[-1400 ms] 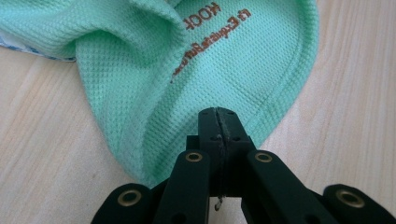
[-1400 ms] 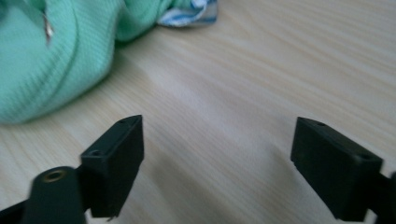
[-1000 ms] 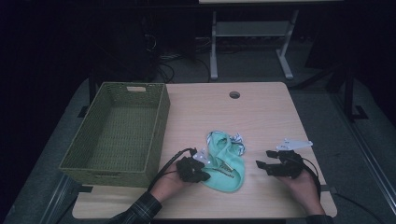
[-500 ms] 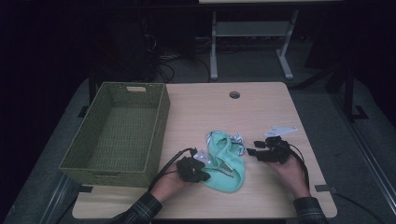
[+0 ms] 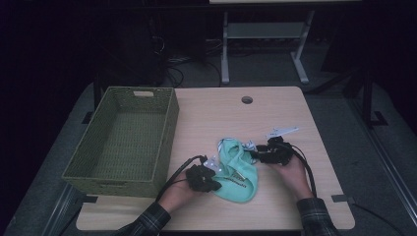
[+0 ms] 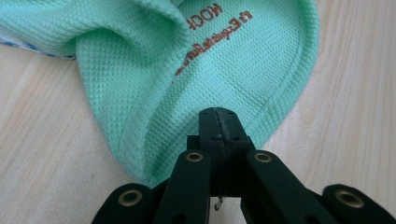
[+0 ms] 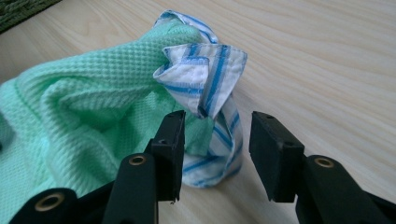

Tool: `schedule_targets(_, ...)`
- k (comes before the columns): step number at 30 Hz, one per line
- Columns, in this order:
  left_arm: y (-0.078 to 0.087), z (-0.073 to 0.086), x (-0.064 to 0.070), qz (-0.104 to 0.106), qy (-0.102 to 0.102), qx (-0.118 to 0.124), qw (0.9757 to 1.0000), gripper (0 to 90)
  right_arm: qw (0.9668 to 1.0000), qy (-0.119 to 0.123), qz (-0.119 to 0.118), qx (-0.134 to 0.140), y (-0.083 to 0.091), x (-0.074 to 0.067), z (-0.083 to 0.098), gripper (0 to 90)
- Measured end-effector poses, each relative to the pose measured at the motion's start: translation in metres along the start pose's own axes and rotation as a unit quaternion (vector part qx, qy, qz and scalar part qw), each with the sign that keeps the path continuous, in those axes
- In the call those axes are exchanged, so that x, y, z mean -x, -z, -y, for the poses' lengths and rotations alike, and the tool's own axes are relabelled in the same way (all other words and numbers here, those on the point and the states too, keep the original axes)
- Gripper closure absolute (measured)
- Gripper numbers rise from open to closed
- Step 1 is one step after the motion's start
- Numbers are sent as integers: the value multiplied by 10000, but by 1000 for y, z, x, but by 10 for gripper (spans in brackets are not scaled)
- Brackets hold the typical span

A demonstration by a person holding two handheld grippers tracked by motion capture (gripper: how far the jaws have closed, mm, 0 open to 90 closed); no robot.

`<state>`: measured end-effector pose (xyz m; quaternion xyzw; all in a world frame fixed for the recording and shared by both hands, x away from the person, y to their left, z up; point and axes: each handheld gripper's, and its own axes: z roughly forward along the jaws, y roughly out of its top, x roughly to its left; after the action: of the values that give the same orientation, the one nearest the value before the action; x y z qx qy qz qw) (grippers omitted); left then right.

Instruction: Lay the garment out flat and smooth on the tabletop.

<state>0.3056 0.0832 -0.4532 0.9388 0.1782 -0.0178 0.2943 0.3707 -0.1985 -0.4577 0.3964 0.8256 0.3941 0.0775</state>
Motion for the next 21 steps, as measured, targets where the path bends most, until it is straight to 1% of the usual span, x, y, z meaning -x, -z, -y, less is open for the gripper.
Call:
schedule_targets(4,0,0,1,-19,13,6,10000,896,9999,-62,-80,-61,-8,0,0,575)
schedule_targets(5,0,0,1,-17,12,5,10000,896,9999,-65,-82,-87,-11,0,0,593)
schedule_targets(6,0,0,1,-15,10,4,10000,896,9999,-12,-76,-118,-13,0,0,610)
schedule_targets(8,0,0,1,-16,13,2,10000,896,9998,-2,-59,-168,-16,0,1,630)
schedule_targets(11,0,-1,1,-21,-7,-10,10000,897,9998,82,-47,-164,-16,-1,2,682)
schedule_targets(15,0,-1,1,-4,15,-18,10000,897,9996,210,-27,-166,-16,-2,5,803)
schedule_targets(21,0,-1,0,18,28,-16,10000,898,9993,324,42,-190,-14,-5,5,839)
